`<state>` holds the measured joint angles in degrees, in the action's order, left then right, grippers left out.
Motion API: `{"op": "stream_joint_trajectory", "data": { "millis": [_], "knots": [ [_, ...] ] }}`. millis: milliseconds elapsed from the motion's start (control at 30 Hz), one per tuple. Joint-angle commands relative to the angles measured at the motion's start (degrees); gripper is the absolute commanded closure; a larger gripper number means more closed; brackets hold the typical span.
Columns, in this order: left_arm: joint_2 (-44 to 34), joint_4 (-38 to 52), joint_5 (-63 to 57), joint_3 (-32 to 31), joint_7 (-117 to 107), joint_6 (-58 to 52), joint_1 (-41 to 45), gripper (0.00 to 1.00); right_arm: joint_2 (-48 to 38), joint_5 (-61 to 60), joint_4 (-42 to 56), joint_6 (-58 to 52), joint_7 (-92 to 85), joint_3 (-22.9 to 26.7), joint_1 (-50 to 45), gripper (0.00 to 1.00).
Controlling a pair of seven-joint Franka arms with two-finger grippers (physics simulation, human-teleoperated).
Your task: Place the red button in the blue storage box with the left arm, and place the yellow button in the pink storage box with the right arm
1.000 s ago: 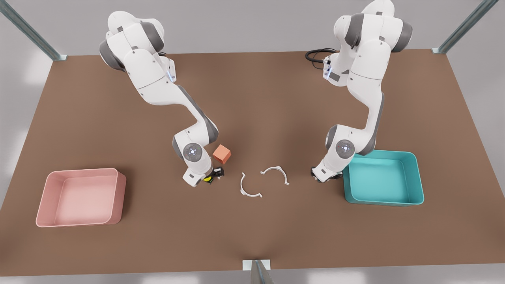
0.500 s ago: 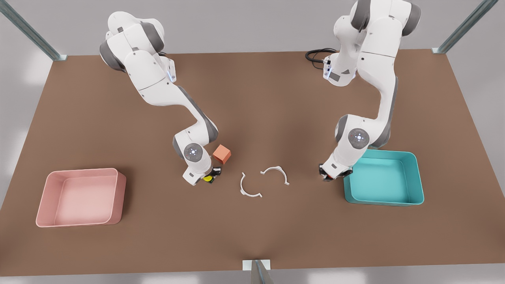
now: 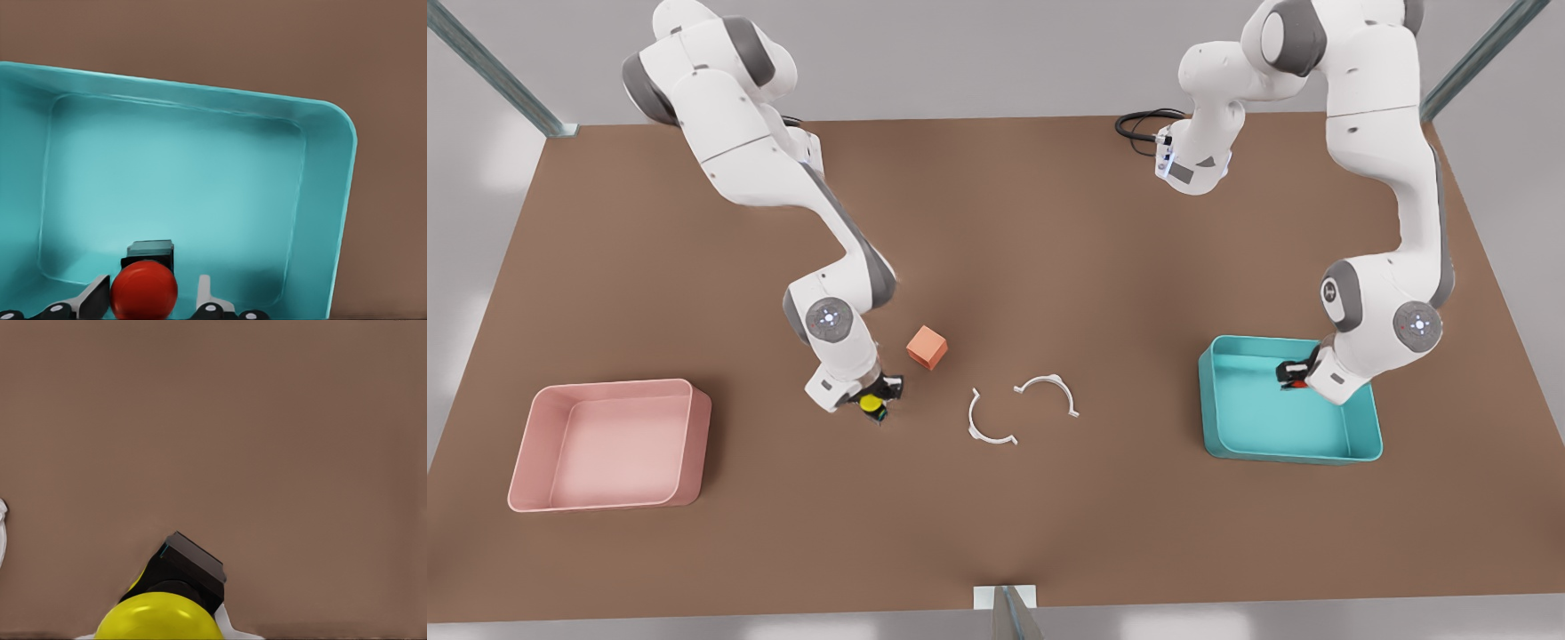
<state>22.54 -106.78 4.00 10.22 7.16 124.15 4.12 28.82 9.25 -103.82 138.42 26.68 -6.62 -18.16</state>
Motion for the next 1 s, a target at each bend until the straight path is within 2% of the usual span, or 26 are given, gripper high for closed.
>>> {"op": "stream_joint_trajectory", "data": {
  "millis": [0, 33, 67, 133, 233, 300, 367, 433, 500, 633, 667, 700, 733, 800, 833, 867, 933, 967],
  "knots": [
    [1.54, 1.49, 0.4, -0.12, 22.89, -1.89, 0.18, 0.0, -3.06, 2.79, -3.49, -1.05, 0.57, -0.06, 1.81, 0.53],
    [1.37, 1.58, 0.66, -0.12, 22.11, -2.07, 0.01, 0.0, -5.25, 2.79, -5.42, -1.23, 0.48, 0.03, 2.6, 0.53],
    [0.14, 4.03, 0.66, -0.12, 16.06, -7.5, 0.27, 0.0, -8.6, 4.28, -8.85, -1.32, -0.22, -0.06, 4.98, 0.53],
    [-0.91, 13.79, 0.48, -0.21, 10.16, -16.92, 0.45, 0.0, -12.38, 5.16, -12.9, -1.4, -1.8, -0.06, 7.17, 0.53],
    [-5.31, 19.77, 0.4, -0.29, -3.29, -17.27, 1.85, 0.0, -13.53, 5.25, -14.66, -1.14, -13.66, -0.06, 15.08, 0.53],
    [-13.38, 18.98, 0.57, -1.52, -6.02, -21.84, 1.68, 0.0, -12.39, 5.16, -13.43, -0.18, -23.24, -0.06, 21.49, 0.53],
    [-16.29, 18.98, -1.27, -2.57, -6.02, -25.54, 1.68, 0.0, -11.86, 5.16, -12.11, 0.26, -30.61, -0.06, 27.03, 0.53],
    [-14.81, 23.2, -1.27, -2.58, -6.02, -29.4, 2.03, 0.0, -11.15, 4.99, -10.44, 0.44, -38.53, -0.06, 32.14, 0.53],
    [-14.19, 23.73, -1.36, -2.58, -6.02, -29.58, 1.94, 0.0, -10.63, 4.81, -9.91, 0.53, -43.46, 0.03, 35.56, 0.53],
    [-13.13, 24.61, -1.36, -2.58, -6.02, -30.37, 2.03, 0.0, 2.38, -0.46, 2.12, 1.06, -62.53, 0.12, 42.6, 0.51],
    [-13.22, 24.61, -1.27, -2.58, -6.02, -30.63, 1.94, 0.0, 6.14, -0.46, 5.98, 1.06, -65.25, 0.03, 43.91, 0.48],
    [-13.13, 24.61, -1.27, -2.58, -6.02, -30.63, 2.03, 0.0, 8.09, -1.42, 7.93, 1.06, -66.58, 0.03, 44.44, 0.12],
    [-13.13, 24.61, -1.27, -2.58, -6.02, -30.63, 2.03, 0.0, 8.01, -2.92, 8.02, 0.88, -66.49, -0.06, 44.36, 0.0],
    [-13.13, 24.61, -1.27, -2.58, -6.02, -30.63, 2.03, 0.0, 7.3, -2.84, 9.6, -1.4, -66.67, -0.15, 43.48, 0.0],
    [-13.13, 24.61, -1.27, -2.58, -6.02, -30.63, 2.12, 0.0, 5.99, -2.84, 9.69, -2.28, -66.58, -1.99, 43.56, 0.0],
    [-13.13, 24.61, -1.27, -2.58, -6.02, -30.63, 2.03, 0.0, 2.31, -2.84, 9.78, -6.92, -64.39, -3.92, 43.3, 0.0],
    [-13.13, 24.61, -1.27, -2.58, -6.02, -30.63, 2.03, 0.0, -7.97, -2.05, 9.95, -17.73, -50.62, -11.73, 43.3, 0.0],
    [-13.13, 24.61, -1.27, -2.58, -6.02, -30.63, 2.03, 0.0, -14.38, -1.25, 11.18, -24.76, -41.12, -14.13, 40.6, 0.0]
  ]
}}
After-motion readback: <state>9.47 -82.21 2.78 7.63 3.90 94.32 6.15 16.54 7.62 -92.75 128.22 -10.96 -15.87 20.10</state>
